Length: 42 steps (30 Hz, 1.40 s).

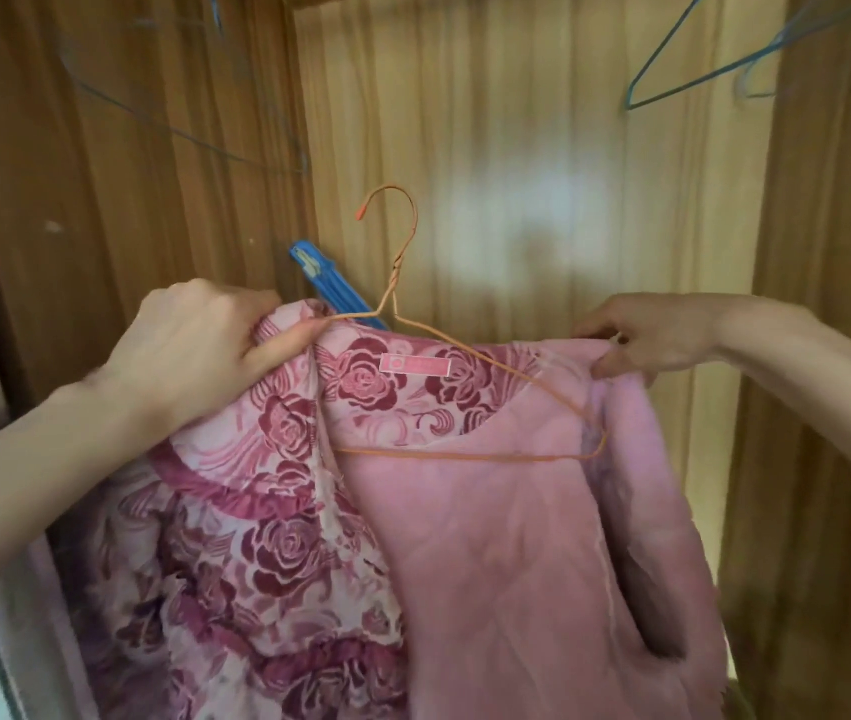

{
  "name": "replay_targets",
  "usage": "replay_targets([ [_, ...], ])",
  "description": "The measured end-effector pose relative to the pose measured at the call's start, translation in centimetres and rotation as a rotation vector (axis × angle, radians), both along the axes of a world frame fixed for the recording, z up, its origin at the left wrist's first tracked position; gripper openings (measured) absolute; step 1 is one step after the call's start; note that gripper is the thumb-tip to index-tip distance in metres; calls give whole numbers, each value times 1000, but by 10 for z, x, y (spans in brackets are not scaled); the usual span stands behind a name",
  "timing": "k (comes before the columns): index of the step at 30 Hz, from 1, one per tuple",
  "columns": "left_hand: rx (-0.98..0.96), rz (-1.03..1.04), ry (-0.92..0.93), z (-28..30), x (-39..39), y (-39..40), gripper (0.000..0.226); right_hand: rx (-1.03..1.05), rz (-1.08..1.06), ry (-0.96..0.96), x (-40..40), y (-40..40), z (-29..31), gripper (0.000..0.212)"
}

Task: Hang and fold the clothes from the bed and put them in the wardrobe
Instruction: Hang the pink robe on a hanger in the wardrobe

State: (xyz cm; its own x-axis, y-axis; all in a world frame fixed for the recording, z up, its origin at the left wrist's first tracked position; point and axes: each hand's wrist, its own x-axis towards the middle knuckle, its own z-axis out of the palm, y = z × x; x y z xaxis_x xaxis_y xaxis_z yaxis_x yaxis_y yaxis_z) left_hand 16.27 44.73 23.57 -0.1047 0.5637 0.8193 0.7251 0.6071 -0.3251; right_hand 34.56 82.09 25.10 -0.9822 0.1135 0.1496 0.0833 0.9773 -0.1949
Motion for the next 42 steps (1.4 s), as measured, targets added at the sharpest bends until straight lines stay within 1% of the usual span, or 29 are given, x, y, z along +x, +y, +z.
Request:
replay_targets([
  [4,-25,25,122,-2,7,3,69,180,-54,49,10,-17,14,23],
  [7,-10,72,159,-2,14,14,68,164,-93,63,13,-30,23,25],
  [9,15,92,177,-3,20,22,66,178,-133,77,16,-38,27,20],
  [11,53,110,182,0,25,29,65,235,-179,159,21,-40,34,9],
  [14,131,88,204,20,30,34,61,317,-259,331,35,-40,55,24],
  [16,163,78,224,42,34,40,59,373,-309,449,41,-41,76,25],
  [18,192,69,244,64,40,53,58,370,-318,554,43,-46,98,20],
  [21,257,62,229,80,48,76,59,299,-276,698,42,-53,116,14],
  [23,290,30,216,77,49,85,56,221,-212,781,43,-55,111,14],
  [24,301,12,205,75,48,87,55,162,-165,790,43,-52,106,15],
  [25,313,-4,196,73,47,86,56,73,-105,747,46,-50,100,17],
  [26,329,-16,190,71,44,85,57,-58,-30,671,48,-46,93,23],
  [27,348,-25,188,71,42,84,58,-230,20,597,48,-41,89,28],
  [28,368,-35,187,71,41,83,59,-358,61,572,48,-33,84,26],
  [29,388,-49,184,72,39,83,59,-395,109,608,48,-27,80,20],
  [30,409,-66,183,73,38,83,59,-275,127,679,47,-21,77,18],
  [31,429,-84,183,75,36,84,59,-72,103,747,45,-15,73,23],
  [32,443,-99,185,76,35,84,58,75,85,755,43,-10,70,29],
  [33,448,-109,189,77,33,85,58,125,89,713,41,-7,67,33],
  [34,444,-114,194,77,31,87,59,120,103,655,39,-6,65,34],
  [36,420,-124,171,75,25,92,61,148,116,591,35,-6,61,32],
  [39,414,-172,103,71,11,100,61,244,126,675,28,-10,67,38],
  [42,448,-199,32,85,-5,108,61,341,2,813,23,-17,86,44],
])
